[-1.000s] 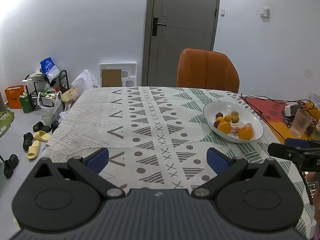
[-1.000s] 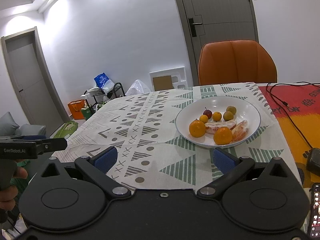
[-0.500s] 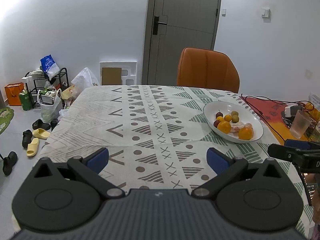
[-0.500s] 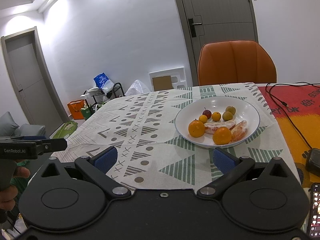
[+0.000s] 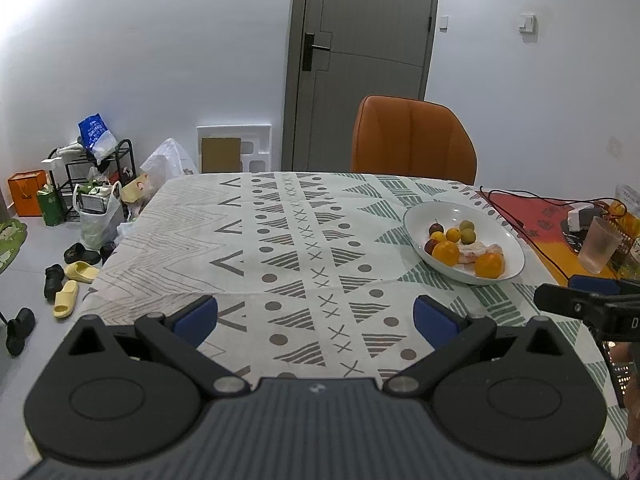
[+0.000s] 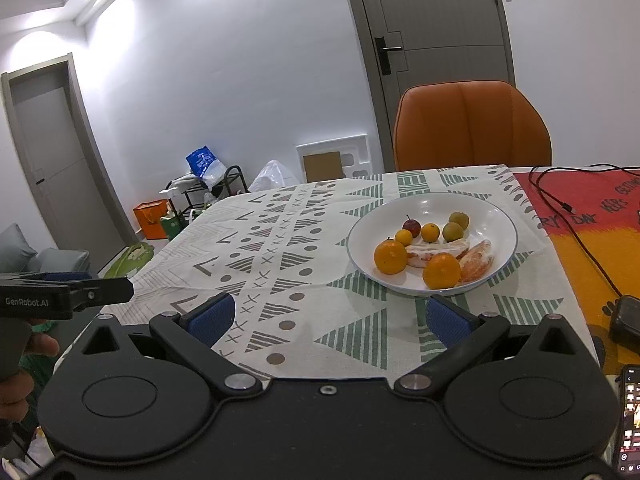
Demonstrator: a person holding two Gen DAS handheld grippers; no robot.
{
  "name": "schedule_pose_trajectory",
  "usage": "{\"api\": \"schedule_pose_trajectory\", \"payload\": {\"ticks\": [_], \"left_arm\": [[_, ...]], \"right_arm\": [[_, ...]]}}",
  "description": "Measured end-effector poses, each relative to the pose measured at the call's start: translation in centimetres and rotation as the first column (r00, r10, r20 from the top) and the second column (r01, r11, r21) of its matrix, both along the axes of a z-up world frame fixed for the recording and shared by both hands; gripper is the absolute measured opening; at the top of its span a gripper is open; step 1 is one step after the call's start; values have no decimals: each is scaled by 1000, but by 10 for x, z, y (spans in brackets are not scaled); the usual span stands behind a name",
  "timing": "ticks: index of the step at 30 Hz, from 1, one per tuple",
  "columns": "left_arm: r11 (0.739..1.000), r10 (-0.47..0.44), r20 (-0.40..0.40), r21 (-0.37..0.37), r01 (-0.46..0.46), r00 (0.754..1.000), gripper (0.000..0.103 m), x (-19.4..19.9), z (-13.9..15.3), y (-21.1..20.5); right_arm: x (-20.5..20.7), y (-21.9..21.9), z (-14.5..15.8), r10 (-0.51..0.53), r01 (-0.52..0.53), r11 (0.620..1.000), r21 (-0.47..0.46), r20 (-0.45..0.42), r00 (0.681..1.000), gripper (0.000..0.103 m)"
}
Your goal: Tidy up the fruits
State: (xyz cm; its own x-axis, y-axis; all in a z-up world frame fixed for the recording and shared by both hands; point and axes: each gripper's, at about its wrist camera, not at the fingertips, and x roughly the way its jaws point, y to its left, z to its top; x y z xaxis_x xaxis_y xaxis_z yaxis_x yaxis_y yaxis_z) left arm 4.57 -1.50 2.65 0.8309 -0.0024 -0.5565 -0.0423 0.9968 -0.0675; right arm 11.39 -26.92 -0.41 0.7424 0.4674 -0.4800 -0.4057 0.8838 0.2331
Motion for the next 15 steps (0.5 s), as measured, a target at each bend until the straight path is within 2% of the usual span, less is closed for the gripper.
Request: {"api": "schedule_pose_trajectory", "payload": {"ticks": [15], "left_arm": [[1000, 5, 2, 3, -5, 1000, 103, 1, -2, 1]], "right_arm": [[0, 0, 1, -1, 1, 1000, -3, 4, 1000, 103]]}}
